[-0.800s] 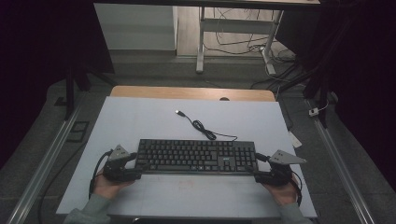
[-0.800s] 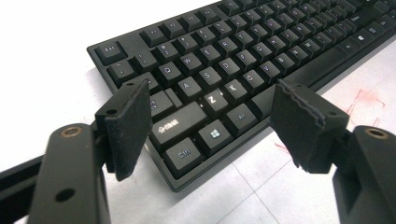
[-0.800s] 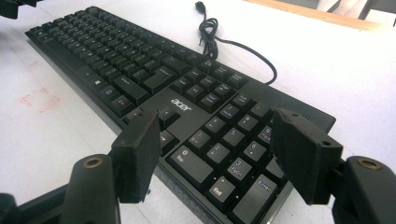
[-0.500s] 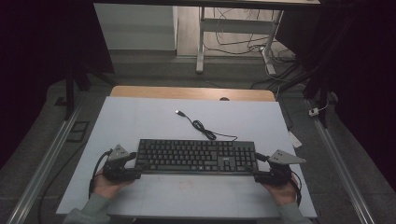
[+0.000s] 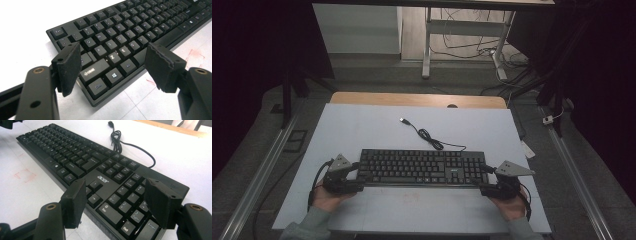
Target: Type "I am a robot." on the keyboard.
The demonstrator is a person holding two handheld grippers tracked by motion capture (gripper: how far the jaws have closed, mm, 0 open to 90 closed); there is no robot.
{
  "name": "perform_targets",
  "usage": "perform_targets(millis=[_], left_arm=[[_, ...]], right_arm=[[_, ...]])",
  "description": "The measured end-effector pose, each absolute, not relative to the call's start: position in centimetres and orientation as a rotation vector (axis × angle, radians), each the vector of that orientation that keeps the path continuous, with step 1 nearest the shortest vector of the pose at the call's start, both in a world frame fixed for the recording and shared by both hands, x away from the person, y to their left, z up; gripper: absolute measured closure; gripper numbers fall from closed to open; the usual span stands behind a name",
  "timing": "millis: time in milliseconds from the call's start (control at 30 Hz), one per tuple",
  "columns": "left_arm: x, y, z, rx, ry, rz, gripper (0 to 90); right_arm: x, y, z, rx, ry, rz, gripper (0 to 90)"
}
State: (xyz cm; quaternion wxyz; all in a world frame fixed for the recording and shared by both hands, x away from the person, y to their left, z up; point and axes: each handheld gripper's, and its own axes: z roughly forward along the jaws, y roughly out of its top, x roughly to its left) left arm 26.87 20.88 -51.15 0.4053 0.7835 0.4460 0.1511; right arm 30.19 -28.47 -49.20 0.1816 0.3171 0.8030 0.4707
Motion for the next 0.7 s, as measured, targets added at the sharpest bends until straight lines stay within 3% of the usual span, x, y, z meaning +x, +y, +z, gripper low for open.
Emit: perform_targets(millis=[700], left_arm=[[26.9,20.5,-51.2,1.993,1.11,0.393,29.7]], right_arm=[[30.5,-24.7,-49.4,0.842,2.334,1.384,35.7]])
